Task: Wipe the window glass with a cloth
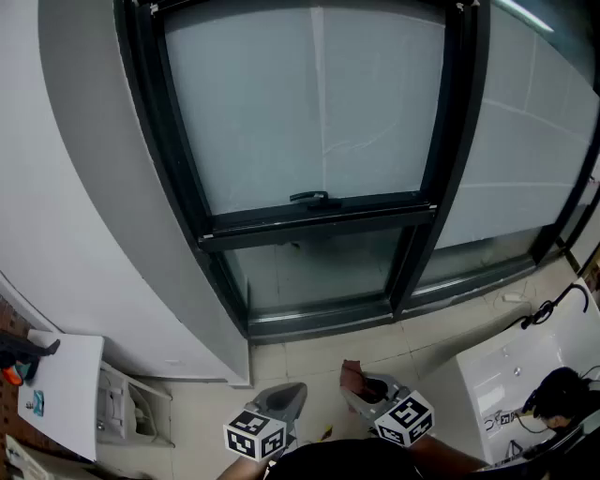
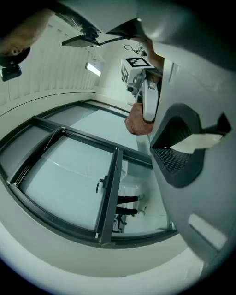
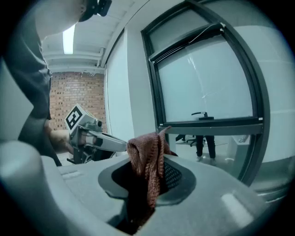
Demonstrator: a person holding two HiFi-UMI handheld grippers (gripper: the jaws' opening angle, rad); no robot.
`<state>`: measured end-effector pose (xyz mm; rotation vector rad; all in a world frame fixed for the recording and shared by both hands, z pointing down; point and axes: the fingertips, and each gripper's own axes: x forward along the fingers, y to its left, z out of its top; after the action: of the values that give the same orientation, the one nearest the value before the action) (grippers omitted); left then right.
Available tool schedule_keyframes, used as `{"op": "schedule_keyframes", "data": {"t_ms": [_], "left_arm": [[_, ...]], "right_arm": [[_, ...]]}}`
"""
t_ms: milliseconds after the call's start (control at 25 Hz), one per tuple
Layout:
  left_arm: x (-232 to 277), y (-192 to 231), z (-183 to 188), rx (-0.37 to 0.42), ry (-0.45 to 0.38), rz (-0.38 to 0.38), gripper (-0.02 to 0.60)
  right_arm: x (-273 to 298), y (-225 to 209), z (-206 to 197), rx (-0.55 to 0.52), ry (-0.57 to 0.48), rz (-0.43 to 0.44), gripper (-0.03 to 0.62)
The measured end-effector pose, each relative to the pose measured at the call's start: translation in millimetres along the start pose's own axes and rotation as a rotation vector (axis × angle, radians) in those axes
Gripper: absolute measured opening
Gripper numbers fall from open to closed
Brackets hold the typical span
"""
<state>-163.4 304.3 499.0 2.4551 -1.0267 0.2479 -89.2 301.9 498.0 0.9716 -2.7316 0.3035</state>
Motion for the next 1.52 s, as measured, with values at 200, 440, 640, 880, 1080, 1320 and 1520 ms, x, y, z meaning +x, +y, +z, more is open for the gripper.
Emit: {"op": "schedule_keyframes", "data": {"t_ms": [200,440,640,880,1080,1320,1520], "left_arm": [[-4,11,-2,-0.010,-0.002,-0.015,0.017],[14,29,16,-0.002,-0.010,-0.036,0.017],[44,42,33,0.008,-0.004,-0.037,0.017],[112,42,58,0.023,0.031,-0.059,0.017],[178,46,109,0.073,0.026,-0.027,0.017],[247,46,158,0.119,0.000,0.027,0.017],[277,51,173,0.108,-0.005,0.063,0.017]], "right_arm": [[12,-3,12,-0.021,-0.020,-0.027,0.078],[25,-13,18,-0.035,-0.014,-0.040,0.078],[40,-45,23,-0.041,-0.026,-0.035,0.078],[48,-140,41,-0.089,-0.045,-0.065,0.078],[36,-249,90,-0.209,-0.096,-0.143,0.078],[20,-350,149,-0.393,-0.152,-0.188,0.078],[22,-403,199,-0.691,-0.138,-0.251,0.078]]}}
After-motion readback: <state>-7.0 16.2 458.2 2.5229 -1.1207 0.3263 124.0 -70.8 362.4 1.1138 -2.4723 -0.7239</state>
